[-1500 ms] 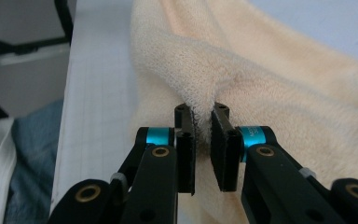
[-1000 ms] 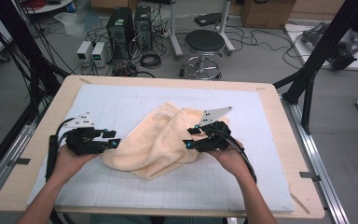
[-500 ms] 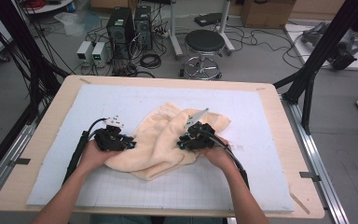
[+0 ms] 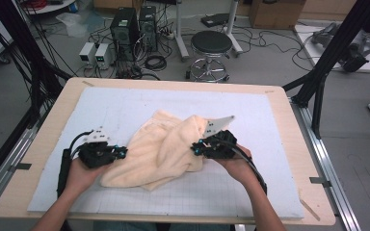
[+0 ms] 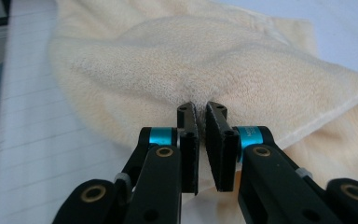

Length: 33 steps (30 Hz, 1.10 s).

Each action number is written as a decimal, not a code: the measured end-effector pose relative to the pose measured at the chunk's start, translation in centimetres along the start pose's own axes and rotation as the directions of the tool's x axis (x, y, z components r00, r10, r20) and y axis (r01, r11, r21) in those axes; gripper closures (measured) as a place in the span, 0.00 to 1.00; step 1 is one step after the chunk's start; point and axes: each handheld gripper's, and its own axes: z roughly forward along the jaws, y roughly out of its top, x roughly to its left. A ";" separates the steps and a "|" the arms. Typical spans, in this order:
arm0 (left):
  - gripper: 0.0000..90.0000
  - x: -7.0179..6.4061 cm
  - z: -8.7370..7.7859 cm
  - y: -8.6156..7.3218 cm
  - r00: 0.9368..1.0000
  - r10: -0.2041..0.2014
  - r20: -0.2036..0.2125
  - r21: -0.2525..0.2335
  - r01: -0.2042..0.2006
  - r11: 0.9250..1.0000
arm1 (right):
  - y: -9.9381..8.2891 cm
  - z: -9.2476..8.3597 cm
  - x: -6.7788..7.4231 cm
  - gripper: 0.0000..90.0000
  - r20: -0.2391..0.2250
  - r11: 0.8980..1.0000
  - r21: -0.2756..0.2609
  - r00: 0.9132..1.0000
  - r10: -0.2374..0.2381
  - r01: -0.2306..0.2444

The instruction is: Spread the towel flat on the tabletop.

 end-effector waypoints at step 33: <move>0.50 1.0 5.6 1.5 0.995 0.062 0.078 0.135 -0.072 0.988 | -1.1 3.0 -2.6 0.55 0.038 0.996 0.057 0.997 0.066 -0.068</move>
